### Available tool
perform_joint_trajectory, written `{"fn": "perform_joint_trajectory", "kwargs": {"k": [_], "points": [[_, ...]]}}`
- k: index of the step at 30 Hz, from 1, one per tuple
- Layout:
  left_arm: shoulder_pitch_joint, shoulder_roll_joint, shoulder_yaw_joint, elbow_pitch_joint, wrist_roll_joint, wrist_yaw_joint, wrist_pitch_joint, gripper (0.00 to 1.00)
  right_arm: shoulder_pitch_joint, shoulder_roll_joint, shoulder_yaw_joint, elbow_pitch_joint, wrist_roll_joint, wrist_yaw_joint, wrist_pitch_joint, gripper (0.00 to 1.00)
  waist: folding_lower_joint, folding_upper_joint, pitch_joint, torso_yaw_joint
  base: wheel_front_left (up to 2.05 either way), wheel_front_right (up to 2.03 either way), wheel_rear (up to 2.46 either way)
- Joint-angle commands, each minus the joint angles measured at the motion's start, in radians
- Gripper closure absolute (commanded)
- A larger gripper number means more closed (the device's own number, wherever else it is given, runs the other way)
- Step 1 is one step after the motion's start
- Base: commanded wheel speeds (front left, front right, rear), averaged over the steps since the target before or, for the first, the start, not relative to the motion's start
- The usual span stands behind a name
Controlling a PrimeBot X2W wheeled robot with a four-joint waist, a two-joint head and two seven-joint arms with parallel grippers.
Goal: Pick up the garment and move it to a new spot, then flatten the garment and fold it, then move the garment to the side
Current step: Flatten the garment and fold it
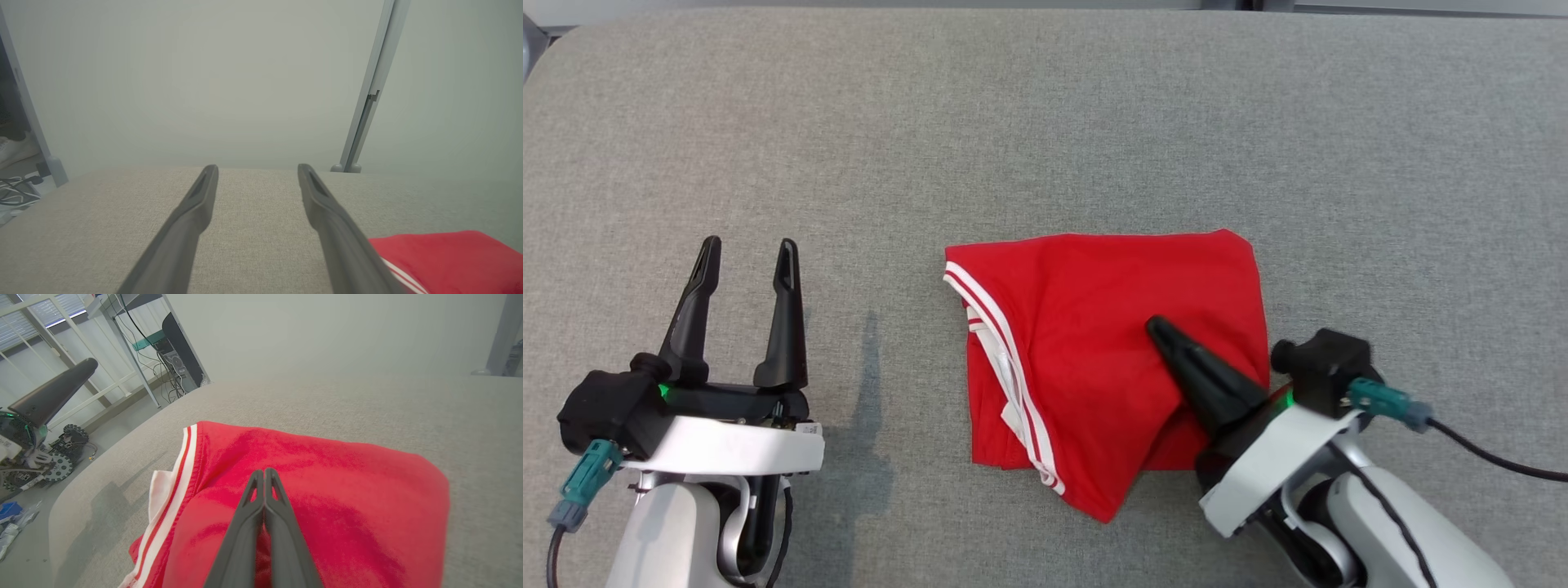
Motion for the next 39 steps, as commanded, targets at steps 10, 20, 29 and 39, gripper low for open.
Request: {"fn": "perform_joint_trajectory", "kwargs": {"k": [10,20,29,39], "points": [[-0.035,-0.015,-0.003,0.016,-0.005,-0.009,-0.005,0.00,-0.095,-0.016,0.260,0.189,0.095,0.000,-0.018,1.00,0.0000,0.0000,0.012,0.013,0.00,0.00,0.00],[-0.030,-0.023,0.002,0.019,-0.003,-0.020,-0.006,0.00,-0.075,0.032,0.354,0.243,0.142,0.001,-0.085,1.00,0.0000,0.0000,0.011,0.010,0.00,0.00,0.00],[0.001,-0.014,0.023,0.017,0.010,-0.014,-0.005,0.00,-0.010,0.034,0.116,0.133,0.124,0.000,-0.161,1.00,0.0000,0.0000,-0.017,-0.028,0.00,0.00,0.00],[0.020,0.002,0.037,0.008,0.012,0.007,0.000,0.00,0.102,0.046,-0.261,-0.033,0.017,0.000,-0.125,1.00,0.0000,0.0000,-0.059,-0.064,0.00,0.00,0.00]]}}
